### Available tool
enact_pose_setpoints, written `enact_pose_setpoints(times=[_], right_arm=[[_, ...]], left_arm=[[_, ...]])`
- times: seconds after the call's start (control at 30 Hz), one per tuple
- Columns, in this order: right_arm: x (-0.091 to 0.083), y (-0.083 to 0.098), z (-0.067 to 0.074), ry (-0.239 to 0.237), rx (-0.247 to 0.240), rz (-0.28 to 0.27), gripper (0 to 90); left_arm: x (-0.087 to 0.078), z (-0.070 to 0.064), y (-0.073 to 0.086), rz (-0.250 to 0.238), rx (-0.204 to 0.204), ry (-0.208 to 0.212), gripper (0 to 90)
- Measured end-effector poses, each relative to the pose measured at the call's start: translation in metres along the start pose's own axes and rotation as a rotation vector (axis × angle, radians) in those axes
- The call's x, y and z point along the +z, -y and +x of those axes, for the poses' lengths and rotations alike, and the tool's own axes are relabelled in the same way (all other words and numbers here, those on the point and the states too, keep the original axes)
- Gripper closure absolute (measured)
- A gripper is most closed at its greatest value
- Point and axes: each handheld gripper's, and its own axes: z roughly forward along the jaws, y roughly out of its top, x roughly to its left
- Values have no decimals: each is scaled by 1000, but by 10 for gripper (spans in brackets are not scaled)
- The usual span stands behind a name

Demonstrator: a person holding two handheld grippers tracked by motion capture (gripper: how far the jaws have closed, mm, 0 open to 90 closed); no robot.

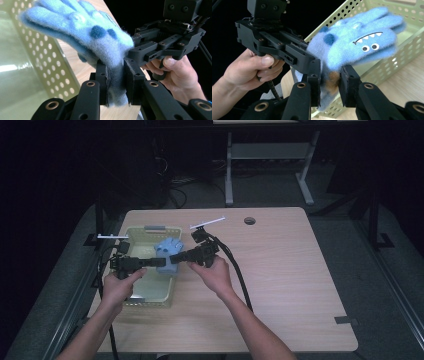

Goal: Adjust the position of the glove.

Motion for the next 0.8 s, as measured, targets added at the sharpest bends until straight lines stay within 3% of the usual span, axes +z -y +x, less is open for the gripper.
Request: enact_pose_setpoints(times=[0.1, 0.3, 0.8], right_arm=[[4, -2, -1, -5, 1, 3, 722], [11, -5, -2, -21, 9, 7, 720], [30, -9, -4, -30, 23, 21, 723]], left_arm=[[-4, 1, 0, -4, 10, -16, 747], [-11, 8, -1, -7, -9, -13, 748], [-32, 22, -1, -6, -24, -55, 749]])
